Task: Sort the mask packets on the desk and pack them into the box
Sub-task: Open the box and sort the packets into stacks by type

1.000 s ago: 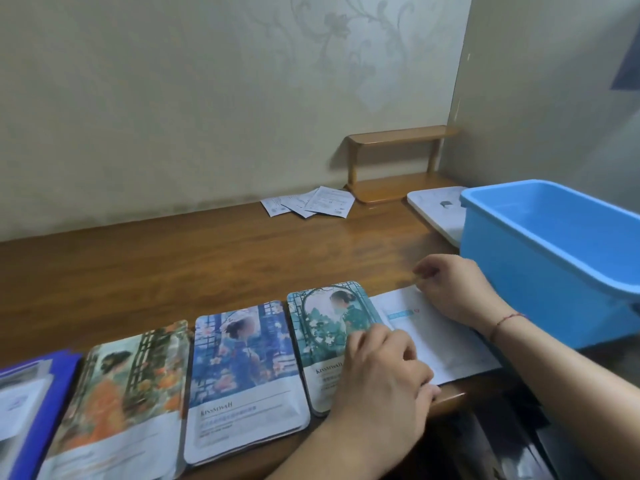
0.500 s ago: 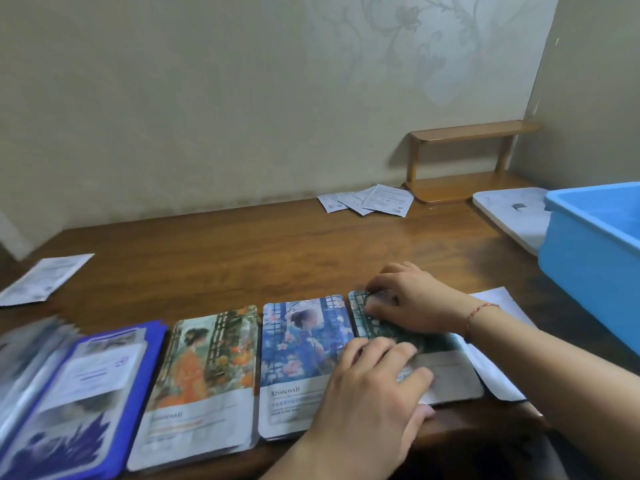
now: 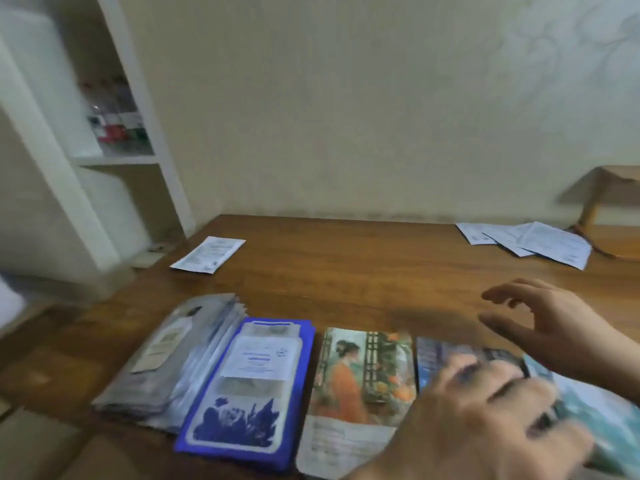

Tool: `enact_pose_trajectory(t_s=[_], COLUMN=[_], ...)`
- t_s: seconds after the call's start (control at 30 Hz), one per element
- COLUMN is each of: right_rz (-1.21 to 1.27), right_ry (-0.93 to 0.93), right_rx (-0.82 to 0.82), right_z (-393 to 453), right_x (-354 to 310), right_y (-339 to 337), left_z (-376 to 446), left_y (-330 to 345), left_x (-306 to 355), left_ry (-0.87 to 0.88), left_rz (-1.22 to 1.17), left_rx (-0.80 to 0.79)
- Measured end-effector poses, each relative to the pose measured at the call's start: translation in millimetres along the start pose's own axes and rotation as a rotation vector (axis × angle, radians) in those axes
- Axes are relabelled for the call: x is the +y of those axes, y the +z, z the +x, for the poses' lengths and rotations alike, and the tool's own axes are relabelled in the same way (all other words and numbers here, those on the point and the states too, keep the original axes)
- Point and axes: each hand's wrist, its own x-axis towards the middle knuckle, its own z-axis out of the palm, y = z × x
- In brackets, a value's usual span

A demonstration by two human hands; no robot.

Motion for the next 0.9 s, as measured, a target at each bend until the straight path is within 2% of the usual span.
enact_pose_trajectory(t_s=[0.07,0.13,0.27,0.37,0.43,0.53,0.7,0.9], right_rz=[0.062,0.081,0.017,0.009,0.004,-0.05,-0.063,-0.036], right_ry=[-0.092,-0.229,-0.415,-0.456,-0.45,-0.444,-0.45,-0.443], right_rx=[-0.08,-0.151,-0.258,-0.34,-0.387,-0.448,-0.527,-0.542], right_z=[32.0,63.0,125.5,171.0,195.5,226.4,260.2,261.8], right_x=[-47.0,-95.5,-182.8,-236.7,-264.4,-292.3,-316.2,-323.1], right_y=[16.1,42.0,95.5,135.1,158.3,190.7,225.4,246.8], left_z=[-11.3,-28.9,-78.1,-120.5,-138.1,-145.2,-151.5,-165.8], left_y=[-36.6,-67.6,-111.4,-118.5,-111.5,-94.2,-65.8,-49.1], left_x=[-54.8,-123.7,-282.3,-384.4,-422.7,-449.5,-477.9,-495.6], left_ry=[-0.05,-0.148,-0.513,-0.732,-0.782,-0.712,-0.583,-0.272], left_rz=[-0.045,0.021,0.138,0.235,0.209,0.163,0.243,0.396], left_rx=[0.029,0.009,-0.109,-0.28,-0.393,-0.43,-0.396,-0.303])
